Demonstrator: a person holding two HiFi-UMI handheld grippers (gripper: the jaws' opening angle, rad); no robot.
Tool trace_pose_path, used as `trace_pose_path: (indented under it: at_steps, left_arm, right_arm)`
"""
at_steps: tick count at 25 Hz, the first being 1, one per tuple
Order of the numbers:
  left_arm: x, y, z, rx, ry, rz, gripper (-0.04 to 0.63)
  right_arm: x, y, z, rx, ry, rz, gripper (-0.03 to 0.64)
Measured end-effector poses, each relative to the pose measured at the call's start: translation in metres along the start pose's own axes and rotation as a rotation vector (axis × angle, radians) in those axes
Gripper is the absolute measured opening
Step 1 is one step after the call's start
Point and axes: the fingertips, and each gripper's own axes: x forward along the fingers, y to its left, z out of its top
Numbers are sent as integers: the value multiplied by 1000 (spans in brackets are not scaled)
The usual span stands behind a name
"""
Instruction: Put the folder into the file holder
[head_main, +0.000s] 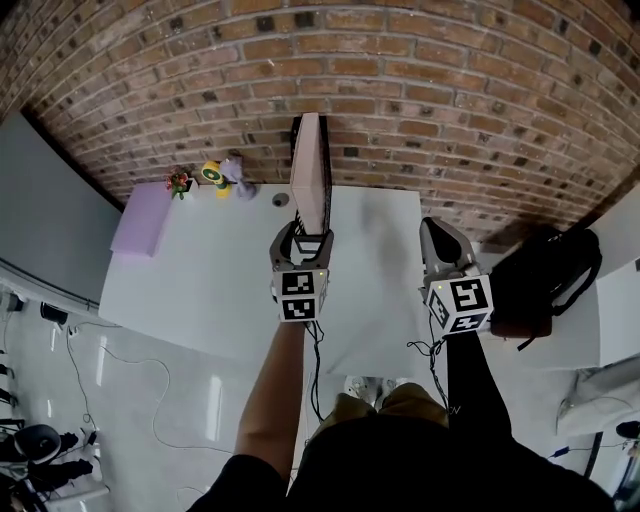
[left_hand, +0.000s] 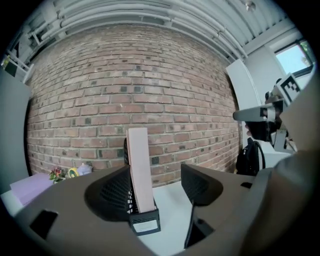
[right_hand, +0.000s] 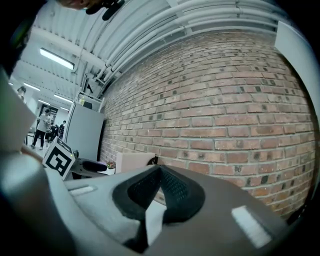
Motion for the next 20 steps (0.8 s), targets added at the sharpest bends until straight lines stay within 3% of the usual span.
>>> trace_pose_path:
  at_steps: [4,11,13,17,20]
  left_arm:
    - [-15,-16,31,8,-65,-64,308]
    - [-38,-30,76,42,-147,-109,301]
    - [-45,-26,85,51,-169,-87,254]
    - [-62,-11,100,81,-206,14,11]
    - [-72,-4,101,87,-197,37,9]
  right_arm:
    - [-9,0,1,1,0,-13,0]
    - [-11,-4,7,5,-16,-26,0]
    - [-8,-1,9,7,-19,-20,0]
    - [0,7,12,9,-28,-2,0]
    - [4,15,15,1,-36,14,0]
